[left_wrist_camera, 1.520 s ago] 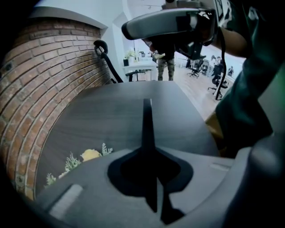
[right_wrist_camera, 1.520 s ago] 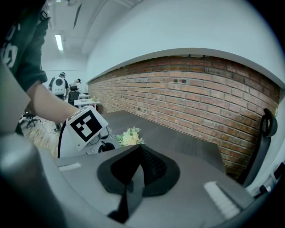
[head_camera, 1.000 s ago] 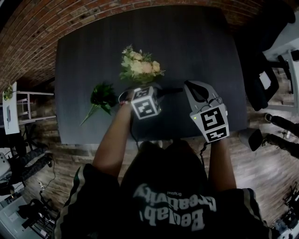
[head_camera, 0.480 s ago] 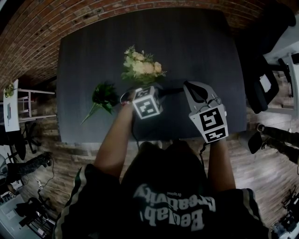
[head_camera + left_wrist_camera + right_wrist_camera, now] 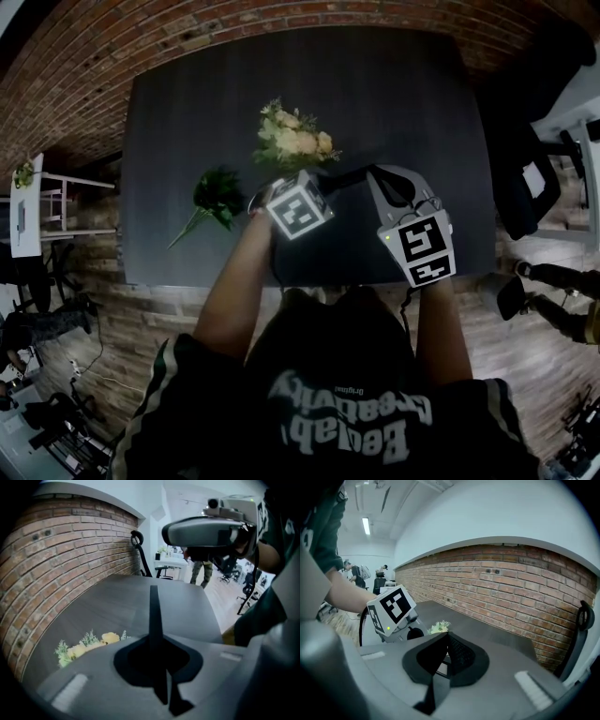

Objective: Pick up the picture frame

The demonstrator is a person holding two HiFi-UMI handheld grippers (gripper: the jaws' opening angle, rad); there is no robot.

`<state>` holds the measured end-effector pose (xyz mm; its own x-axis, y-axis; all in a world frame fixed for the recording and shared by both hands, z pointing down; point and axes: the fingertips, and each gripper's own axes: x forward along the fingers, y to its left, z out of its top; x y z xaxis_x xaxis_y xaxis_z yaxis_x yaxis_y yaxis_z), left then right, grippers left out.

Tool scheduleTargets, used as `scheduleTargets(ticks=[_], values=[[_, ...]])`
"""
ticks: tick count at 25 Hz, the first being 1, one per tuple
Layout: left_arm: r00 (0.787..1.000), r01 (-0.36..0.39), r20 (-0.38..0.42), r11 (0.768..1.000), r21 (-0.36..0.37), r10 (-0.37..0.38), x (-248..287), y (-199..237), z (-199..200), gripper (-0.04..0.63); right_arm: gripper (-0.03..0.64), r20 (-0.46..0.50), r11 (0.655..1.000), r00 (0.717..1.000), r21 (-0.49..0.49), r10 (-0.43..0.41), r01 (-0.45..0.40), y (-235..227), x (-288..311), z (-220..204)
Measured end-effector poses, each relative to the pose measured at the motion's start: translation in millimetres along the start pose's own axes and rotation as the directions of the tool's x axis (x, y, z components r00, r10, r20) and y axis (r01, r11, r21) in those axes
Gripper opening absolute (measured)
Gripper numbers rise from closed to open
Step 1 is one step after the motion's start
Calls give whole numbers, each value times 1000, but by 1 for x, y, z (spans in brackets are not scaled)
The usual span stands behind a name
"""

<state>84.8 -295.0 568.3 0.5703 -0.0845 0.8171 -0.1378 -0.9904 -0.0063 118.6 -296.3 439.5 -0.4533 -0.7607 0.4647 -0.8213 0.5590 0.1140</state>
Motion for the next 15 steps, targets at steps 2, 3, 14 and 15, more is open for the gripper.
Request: scheduleTargets(ticks=[2,3,14,15], values=[[1000,-11,22,1000,-26,11,-6,2,1,26,6,5,1000,1000,-4,2,-2,3,2,4],[999,-17,31,999,-35,18,-9,3,2,26,6,7,1000,1000,-6,3,-3,5,3,6],[979,-83,171,983,-165,112,-52,19,20,26,6,40,1000,999,-25,0,0,12,5,32],[975,-94,182,980,-176,127,-56,21,22,26,6,42,1000,999,-25,-2,3,12,4,34]])
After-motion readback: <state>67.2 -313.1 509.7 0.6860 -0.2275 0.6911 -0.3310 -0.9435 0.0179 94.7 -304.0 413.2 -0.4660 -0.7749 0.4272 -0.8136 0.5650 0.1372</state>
